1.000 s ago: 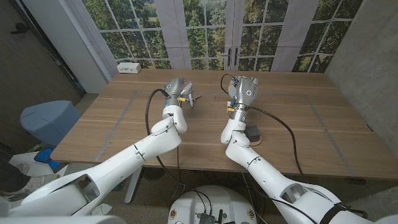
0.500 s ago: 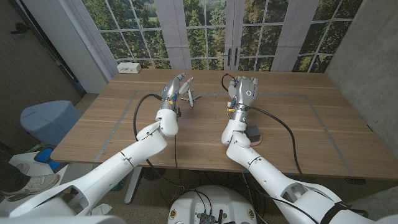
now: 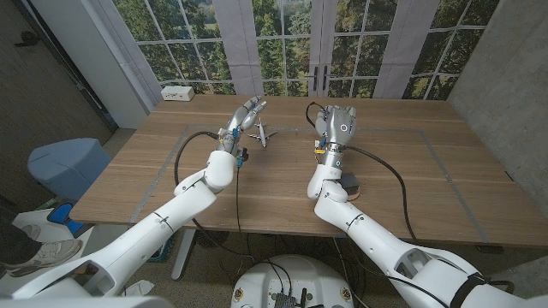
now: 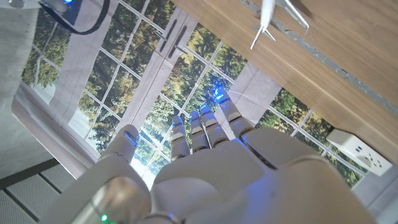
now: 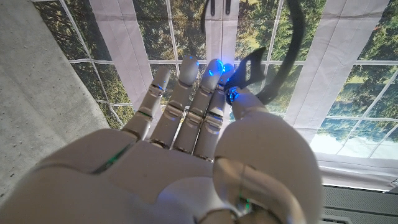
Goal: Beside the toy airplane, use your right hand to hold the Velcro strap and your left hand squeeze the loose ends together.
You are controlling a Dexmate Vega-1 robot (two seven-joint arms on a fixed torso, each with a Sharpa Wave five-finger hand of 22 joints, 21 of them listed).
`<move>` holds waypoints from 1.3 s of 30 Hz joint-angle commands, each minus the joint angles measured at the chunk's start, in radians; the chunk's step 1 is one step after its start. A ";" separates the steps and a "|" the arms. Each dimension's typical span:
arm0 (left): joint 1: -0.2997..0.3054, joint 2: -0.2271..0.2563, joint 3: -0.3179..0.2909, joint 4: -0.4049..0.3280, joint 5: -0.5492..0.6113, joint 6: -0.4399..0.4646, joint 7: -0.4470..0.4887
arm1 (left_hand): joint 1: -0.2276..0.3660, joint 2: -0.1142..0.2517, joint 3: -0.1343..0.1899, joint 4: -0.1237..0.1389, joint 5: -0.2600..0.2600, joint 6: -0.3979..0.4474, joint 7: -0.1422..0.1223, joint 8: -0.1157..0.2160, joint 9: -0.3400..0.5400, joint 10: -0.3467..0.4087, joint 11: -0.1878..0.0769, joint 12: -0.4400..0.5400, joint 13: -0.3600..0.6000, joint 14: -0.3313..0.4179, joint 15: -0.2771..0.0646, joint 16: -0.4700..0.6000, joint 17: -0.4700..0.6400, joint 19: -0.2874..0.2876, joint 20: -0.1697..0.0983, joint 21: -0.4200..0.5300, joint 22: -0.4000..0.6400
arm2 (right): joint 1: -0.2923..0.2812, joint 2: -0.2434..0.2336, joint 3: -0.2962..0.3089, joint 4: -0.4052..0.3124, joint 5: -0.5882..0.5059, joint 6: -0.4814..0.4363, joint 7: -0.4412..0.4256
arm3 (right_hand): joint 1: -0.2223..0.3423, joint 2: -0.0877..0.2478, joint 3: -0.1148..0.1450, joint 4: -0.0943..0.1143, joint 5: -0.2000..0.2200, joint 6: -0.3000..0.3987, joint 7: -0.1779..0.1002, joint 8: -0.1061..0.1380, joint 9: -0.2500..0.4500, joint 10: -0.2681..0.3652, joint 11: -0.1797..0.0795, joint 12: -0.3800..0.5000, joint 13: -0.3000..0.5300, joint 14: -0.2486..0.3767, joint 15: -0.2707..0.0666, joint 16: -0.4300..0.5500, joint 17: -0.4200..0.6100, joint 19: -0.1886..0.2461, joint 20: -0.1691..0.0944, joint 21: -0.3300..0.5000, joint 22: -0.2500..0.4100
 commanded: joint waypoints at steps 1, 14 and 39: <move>-0.006 -0.016 -0.037 0.104 -0.157 -0.284 -0.182 | -0.018 0.002 -0.002 0.006 0.009 -0.019 0.005 0.001 -0.001 -0.028 -0.017 0.002 -0.001 -0.041 -0.007 -0.007 -0.001 -0.012 -0.007 -0.013 -0.002 | 0.023 -0.105 -0.107 -0.094 0.085 -0.107 0.051 | -0.006 -0.001 0.007 0.000 -0.002 0.010 -0.002 -0.005 0.001 0.002 -0.001 -0.003 0.004 0.001 -0.108 -0.009 0.002 0.007 -0.011 0.009 0.000; -0.009 -0.027 -0.046 0.123 -0.162 -0.326 -0.227 | -0.024 0.001 0.000 0.004 0.012 -0.031 0.020 0.002 -0.001 -0.045 -0.019 0.004 -0.003 -0.060 -0.011 -0.005 -0.003 -0.003 -0.016 -0.017 -0.004 | 0.079 -0.203 -0.243 -0.224 0.058 -0.394 0.338 | -0.022 0.009 0.029 0.008 0.007 -0.051 -0.026 -0.034 -0.010 -0.069 -0.005 -0.051 -0.021 -0.058 -0.106 -0.106 -0.053 0.001 -0.014 0.016 -0.004; 0.008 -0.028 -0.060 0.103 -0.155 -0.323 -0.236 | -0.022 -0.001 0.007 -0.010 0.014 -0.034 0.034 0.006 -0.001 -0.048 -0.020 0.010 -0.004 -0.064 -0.011 0.001 -0.006 0.012 -0.010 -0.024 -0.005 | 0.200 -0.305 -0.424 -0.335 0.050 -0.609 0.681 | -0.261 -0.164 -0.110 0.040 0.014 -0.484 -0.001 -0.095 -0.020 -0.413 0.064 -0.366 -0.202 -0.324 -0.013 -0.406 -0.318 -0.058 0.057 0.003 -0.009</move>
